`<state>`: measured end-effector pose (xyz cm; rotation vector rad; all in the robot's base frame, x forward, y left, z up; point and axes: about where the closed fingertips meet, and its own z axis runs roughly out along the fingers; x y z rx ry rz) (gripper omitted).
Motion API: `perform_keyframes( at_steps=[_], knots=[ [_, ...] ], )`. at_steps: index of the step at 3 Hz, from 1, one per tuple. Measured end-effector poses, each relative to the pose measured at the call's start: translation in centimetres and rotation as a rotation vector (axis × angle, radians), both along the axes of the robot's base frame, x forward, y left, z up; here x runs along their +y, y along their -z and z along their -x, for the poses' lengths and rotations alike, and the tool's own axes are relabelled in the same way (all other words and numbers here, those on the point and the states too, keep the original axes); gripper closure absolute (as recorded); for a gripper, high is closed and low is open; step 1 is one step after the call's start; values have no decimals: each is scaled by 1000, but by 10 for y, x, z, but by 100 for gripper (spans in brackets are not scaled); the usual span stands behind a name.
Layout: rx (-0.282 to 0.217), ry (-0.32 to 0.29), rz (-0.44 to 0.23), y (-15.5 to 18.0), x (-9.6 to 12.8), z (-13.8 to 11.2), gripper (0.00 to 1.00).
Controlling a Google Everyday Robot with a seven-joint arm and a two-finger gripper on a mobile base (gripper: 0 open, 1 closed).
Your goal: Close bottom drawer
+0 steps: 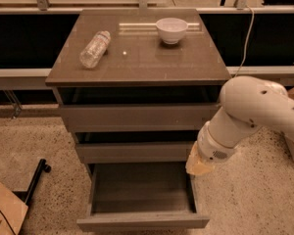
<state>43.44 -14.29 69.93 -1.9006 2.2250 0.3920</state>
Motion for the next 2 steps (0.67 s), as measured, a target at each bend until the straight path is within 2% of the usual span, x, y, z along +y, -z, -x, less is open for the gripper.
perform_keyframes(
  at_steps=[1,2],
  knots=[
    [39,-19,-19,54,5,-4,100],
    [40,-19,-19,54,5,-4,100]
  ],
)
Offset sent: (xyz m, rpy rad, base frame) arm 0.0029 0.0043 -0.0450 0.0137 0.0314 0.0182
